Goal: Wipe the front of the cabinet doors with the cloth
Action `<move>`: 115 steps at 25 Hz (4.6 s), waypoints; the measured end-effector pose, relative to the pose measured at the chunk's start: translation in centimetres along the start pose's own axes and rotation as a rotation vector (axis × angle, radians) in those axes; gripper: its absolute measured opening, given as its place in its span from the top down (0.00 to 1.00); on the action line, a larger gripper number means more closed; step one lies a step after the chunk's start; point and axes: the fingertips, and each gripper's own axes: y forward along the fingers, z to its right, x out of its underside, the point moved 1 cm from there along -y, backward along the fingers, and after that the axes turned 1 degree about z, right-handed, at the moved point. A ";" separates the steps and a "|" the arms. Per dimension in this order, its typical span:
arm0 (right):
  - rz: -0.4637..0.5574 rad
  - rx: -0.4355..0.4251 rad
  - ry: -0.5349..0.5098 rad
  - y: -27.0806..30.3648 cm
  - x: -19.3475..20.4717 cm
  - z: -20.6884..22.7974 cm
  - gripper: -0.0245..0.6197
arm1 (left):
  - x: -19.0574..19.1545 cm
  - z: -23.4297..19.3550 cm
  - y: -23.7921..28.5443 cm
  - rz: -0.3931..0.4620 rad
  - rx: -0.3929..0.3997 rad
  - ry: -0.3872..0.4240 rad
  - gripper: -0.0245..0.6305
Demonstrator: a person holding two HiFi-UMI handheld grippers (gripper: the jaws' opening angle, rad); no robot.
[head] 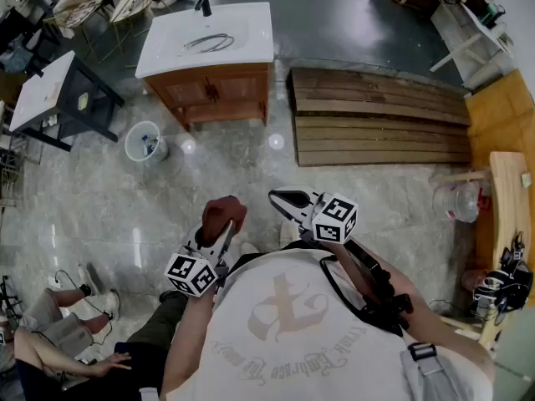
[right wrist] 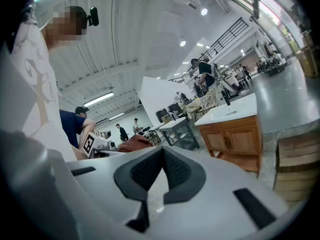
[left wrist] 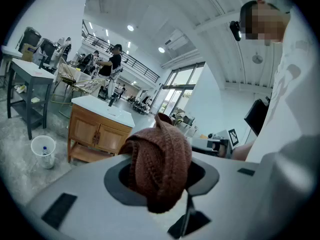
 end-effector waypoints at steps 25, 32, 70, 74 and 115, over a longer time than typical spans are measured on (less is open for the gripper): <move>0.000 0.024 0.106 -0.2 -0.8 5.7 0.94 | -0.3 -0.2 3.4 0.013 -0.092 0.002 0.71; 0.062 -0.022 0.151 0.2 -4.9 9.4 0.94 | -1.0 -0.4 5.4 0.024 -0.141 0.004 0.71; -0.067 0.105 -0.005 15.3 -8.5 13.2 0.94 | -11.6 -18.3 9.0 -0.041 -0.027 0.029 0.71; -0.101 0.125 0.007 16.4 -7.5 14.0 0.94 | -11.1 -20.1 9.3 -0.061 -0.044 -0.006 0.71; -0.457 -0.011 0.059 35.2 -1.4 29.5 0.94 | -10.7 -45.6 23.1 -0.230 -0.284 -0.129 0.71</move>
